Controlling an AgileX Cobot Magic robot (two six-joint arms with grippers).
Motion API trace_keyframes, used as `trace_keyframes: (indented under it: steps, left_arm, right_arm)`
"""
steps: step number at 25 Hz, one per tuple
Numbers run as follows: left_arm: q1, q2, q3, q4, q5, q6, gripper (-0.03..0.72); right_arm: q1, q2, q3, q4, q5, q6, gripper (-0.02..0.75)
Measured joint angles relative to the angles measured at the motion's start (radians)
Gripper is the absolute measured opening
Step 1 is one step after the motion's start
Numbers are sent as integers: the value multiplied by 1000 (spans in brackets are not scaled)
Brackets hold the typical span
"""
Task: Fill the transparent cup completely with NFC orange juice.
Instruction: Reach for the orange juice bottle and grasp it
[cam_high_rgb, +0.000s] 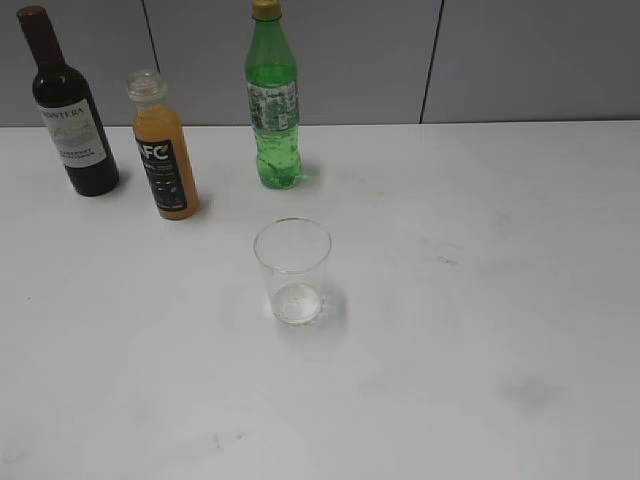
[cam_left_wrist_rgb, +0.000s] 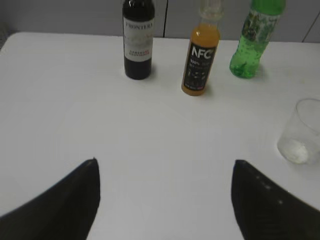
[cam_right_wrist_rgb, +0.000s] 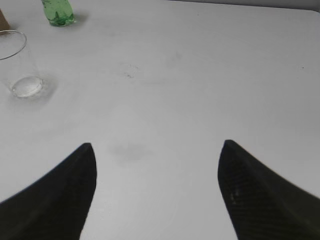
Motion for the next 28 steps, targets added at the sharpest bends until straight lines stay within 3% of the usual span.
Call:
trace_keyframes:
  steps: [9,24,28]
  left_arm:
    - [-45,125,68,-19,-320,14,611]
    - [-51,466,171,-54,-878,15,593]
    - [-93,559,171,-55,-976,15,593]
  right_arm:
    - [0,0,0,0,0,0,587]
    - [0,0,0,0,0,0,587]
    - [0,0,0,0,0,0,587]
